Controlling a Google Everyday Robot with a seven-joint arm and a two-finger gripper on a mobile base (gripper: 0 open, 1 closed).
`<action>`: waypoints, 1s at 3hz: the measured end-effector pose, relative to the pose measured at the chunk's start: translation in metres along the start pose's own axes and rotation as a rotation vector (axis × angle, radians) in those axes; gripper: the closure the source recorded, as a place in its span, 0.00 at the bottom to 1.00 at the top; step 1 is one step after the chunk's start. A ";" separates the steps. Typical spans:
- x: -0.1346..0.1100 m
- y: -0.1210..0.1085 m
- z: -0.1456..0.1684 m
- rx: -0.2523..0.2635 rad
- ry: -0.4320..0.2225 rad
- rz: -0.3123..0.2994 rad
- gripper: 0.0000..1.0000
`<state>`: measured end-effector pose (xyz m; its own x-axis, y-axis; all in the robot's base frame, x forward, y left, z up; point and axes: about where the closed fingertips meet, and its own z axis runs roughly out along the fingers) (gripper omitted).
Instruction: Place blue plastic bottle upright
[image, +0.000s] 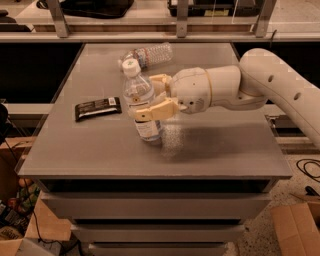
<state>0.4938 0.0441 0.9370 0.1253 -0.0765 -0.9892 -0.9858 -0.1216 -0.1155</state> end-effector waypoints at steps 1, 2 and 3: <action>0.001 0.000 0.000 -0.005 -0.003 -0.011 0.82; 0.002 0.000 -0.002 -0.008 -0.012 -0.016 0.59; 0.002 -0.001 -0.003 -0.011 -0.014 -0.019 0.36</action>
Offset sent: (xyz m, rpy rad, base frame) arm 0.0032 -0.0084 -0.0037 0.0238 -0.0169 0.0043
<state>0.4953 0.0411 0.9350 0.1422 -0.0601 -0.9880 -0.9820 -0.1340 -0.1332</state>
